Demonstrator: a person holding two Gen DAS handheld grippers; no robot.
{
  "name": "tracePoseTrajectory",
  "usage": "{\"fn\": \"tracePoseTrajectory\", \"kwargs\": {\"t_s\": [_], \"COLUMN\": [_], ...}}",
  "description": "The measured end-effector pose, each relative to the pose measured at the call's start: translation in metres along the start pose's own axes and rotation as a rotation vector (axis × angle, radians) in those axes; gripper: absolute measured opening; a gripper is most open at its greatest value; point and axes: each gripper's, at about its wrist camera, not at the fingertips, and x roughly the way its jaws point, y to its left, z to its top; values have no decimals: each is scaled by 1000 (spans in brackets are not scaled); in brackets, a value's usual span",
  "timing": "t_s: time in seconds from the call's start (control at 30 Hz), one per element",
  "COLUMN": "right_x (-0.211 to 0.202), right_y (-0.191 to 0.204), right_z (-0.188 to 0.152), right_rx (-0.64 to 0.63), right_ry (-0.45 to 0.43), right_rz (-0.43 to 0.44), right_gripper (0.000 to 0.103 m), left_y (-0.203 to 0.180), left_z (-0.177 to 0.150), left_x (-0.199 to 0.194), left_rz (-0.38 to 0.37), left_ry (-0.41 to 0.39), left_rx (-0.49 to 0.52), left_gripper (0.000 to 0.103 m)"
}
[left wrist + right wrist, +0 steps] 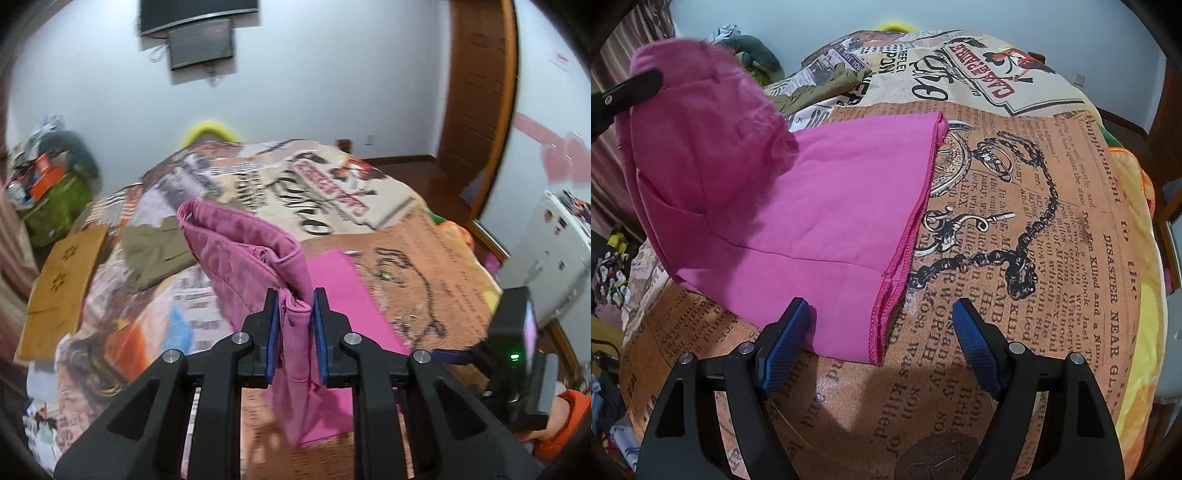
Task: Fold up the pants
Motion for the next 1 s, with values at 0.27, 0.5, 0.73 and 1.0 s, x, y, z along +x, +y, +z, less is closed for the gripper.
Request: {"fn": "tracePoseTrajectory", "kwargs": {"t_s": [0.27,0.5,0.73,1.0], "right_x": [0,1,0,-10], "right_y": [-2,-4,-5,-6], "right_z": [0,0,1,-5], "right_rx": [5,15,19,52], "right_ry": [-4,-9,-8,-16], "right_rz": [10,22,18,11], "right_gripper": [77,77,77,77], "left_y": [-25,-35,-54,-58], "left_z": [3,-4,-11,-13], "left_x": [28,46,60,57], "left_rz": [-123,-166,-197,-233], "left_ry": [89,152,221,256], "left_rx": [4,-12,32,27], "left_gripper": [13,12,12,26]}}
